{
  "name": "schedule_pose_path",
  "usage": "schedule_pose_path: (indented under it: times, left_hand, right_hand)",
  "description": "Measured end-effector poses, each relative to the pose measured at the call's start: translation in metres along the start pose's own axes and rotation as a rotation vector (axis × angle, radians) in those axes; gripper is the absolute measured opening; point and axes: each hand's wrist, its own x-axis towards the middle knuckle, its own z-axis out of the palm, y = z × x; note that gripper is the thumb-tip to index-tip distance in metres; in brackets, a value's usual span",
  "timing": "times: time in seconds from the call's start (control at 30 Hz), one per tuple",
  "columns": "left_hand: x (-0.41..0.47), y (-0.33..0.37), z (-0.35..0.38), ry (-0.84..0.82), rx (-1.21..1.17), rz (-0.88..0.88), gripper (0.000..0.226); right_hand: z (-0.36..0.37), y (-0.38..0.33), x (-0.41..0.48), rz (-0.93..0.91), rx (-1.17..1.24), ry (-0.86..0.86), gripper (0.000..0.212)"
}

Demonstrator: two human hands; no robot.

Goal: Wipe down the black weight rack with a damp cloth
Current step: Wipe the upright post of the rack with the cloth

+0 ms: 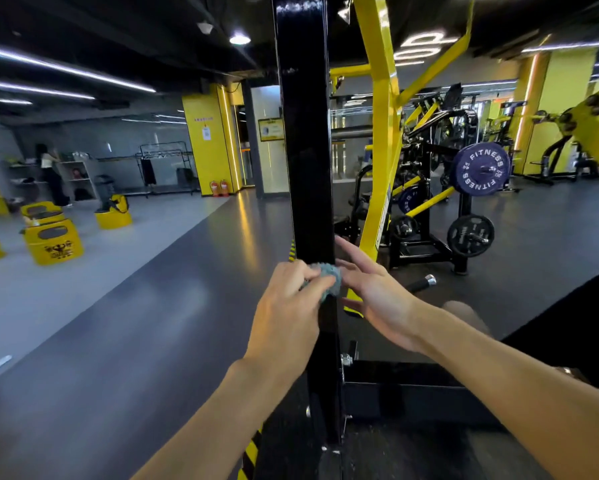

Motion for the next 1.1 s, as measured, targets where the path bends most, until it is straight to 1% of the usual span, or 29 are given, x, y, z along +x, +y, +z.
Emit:
schedule_pose_path:
  times: [0.07,0.1,0.17,0.23,0.27,0.3,0.33,0.37,0.4,0.47,0.5,0.57,0.63,0.67,0.73,0.77,0.8,0.87,0.9,0.93,1.0,1.03,1.1]
  left_hand:
    - [-0.009,0.000,0.000,-0.071,0.007,0.033,0.034]
    - [-0.008,-0.002,0.000,-0.059,0.004,0.017,0.032]
    - [-0.001,0.001,0.000,0.019,0.008,-0.083,0.025]
    - [-0.009,0.006,0.010,0.038,-0.004,-0.176,0.023]
    - [-0.017,0.008,0.014,-0.003,-0.017,-0.189,0.019]
    - [-0.026,0.010,0.017,-0.081,-0.023,-0.153,0.020]
    - [-0.030,0.011,0.016,-0.155,-0.006,-0.099,0.027]
    - [-0.031,0.007,0.015,-0.159,0.010,-0.066,0.036]
    - [-0.028,0.002,0.014,-0.095,0.010,-0.091,0.038]
    - [-0.024,-0.001,0.015,0.065,-0.017,-0.188,0.025]
    - [-0.025,0.003,0.016,0.098,-0.004,-0.196,0.026]
    - [-0.036,0.008,0.019,0.011,0.032,-0.121,0.029]
    - [-0.041,0.006,0.017,-0.070,0.065,-0.015,0.027]
    - [-0.038,0.002,0.016,-0.048,0.077,-0.006,0.027]
    - [-0.034,-0.002,0.017,0.062,0.048,-0.064,0.028]
    - [-0.036,-0.001,0.020,0.087,0.028,-0.079,0.026]
    - [-0.041,0.000,0.022,0.064,0.016,-0.073,0.024]
    - [-0.050,0.000,0.024,-0.044,0.001,-0.033,0.030]
    - [-0.051,-0.003,0.023,-0.071,0.004,-0.006,0.030]
    - [-0.051,-0.008,0.023,-0.058,0.017,0.020,0.027]
    - [-0.049,-0.014,0.026,0.029,0.028,0.021,0.026]
    - [-0.051,-0.014,0.030,0.068,0.020,0.011,0.027]
    - [-0.062,-0.015,0.039,0.088,0.018,0.072,0.028]
  right_hand:
    - [0.001,0.013,-0.007,0.017,-0.030,-0.002,0.059]
    - [0.002,0.019,-0.010,0.022,-0.044,-0.008,0.065]
    - [0.001,0.031,-0.013,0.038,-0.081,-0.031,0.073]
    - [-0.001,0.042,-0.016,0.059,-0.113,-0.058,0.078]
    - [-0.002,0.047,-0.017,0.070,-0.127,-0.072,0.080]
    - [-0.004,0.053,-0.018,0.075,-0.145,-0.085,0.082]
    - [-0.005,0.058,-0.020,0.075,-0.163,-0.101,0.083]
    - [-0.005,0.062,-0.021,0.077,-0.180,-0.118,0.084]
    - [-0.005,0.067,-0.021,0.078,-0.191,-0.133,0.086]
    - [-0.004,0.074,-0.019,0.086,-0.218,-0.148,0.090]
    - [-0.004,0.077,-0.019,0.090,-0.236,-0.140,0.091]
    - [-0.001,0.084,-0.019,0.092,-0.274,-0.105,0.091]
    - [0.005,0.091,-0.021,0.073,-0.362,-0.069,0.096]
    - [0.008,0.094,-0.020,0.064,-0.406,-0.053,0.101]
    - [0.016,0.101,-0.019,0.052,-0.467,-0.027,0.107]
    - [0.018,0.104,-0.018,0.029,-0.492,-0.016,0.109]
    - [0.020,0.108,-0.017,0.008,-0.509,-0.010,0.109]
    - [0.022,0.117,-0.016,0.000,-0.517,-0.005,0.109]
    - [0.021,0.121,-0.017,-0.005,-0.539,0.006,0.110]
    - [0.021,0.126,-0.019,-0.020,-0.578,0.019,0.111]
    - [0.022,0.137,-0.022,-0.042,-0.672,0.051,0.108]
    - [0.024,0.143,-0.025,-0.050,-0.725,0.068,0.103]
    - [0.026,0.155,-0.029,-0.113,-0.831,0.121,0.092]
